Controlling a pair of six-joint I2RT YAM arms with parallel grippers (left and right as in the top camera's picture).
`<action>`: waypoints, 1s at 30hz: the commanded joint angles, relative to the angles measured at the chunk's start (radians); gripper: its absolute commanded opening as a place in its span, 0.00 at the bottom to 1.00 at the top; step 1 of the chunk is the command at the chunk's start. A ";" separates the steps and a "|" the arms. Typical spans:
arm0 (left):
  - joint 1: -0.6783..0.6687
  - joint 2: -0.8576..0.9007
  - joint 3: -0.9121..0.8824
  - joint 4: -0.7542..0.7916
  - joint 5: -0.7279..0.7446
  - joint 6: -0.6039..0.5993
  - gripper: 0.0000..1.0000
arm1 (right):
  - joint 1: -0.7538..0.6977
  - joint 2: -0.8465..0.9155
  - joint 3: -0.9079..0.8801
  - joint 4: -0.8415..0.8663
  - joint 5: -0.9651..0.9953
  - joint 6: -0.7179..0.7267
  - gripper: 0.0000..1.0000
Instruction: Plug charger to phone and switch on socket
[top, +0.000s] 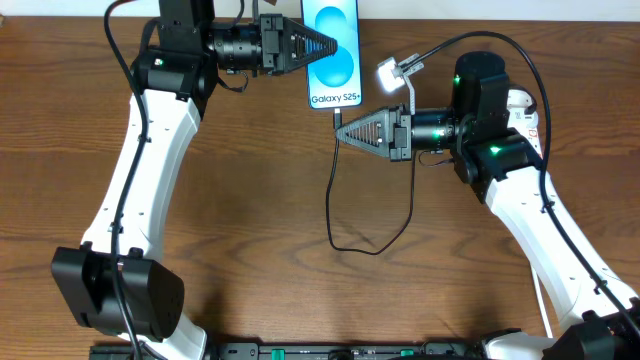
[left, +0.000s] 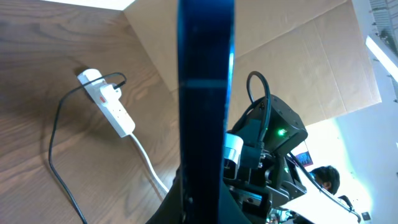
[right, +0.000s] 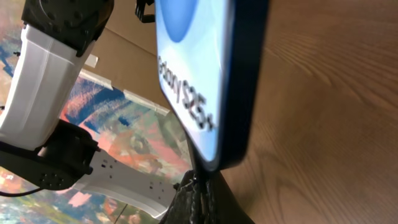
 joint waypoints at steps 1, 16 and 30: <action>0.003 -0.007 0.011 0.005 0.054 -0.008 0.07 | -0.002 -0.014 0.002 0.004 0.008 0.020 0.01; 0.003 -0.007 0.011 0.010 0.026 -0.001 0.07 | 0.008 -0.014 0.002 0.010 0.000 0.028 0.01; 0.003 -0.006 0.011 0.010 0.019 0.000 0.07 | 0.014 -0.014 0.002 0.011 0.000 0.028 0.01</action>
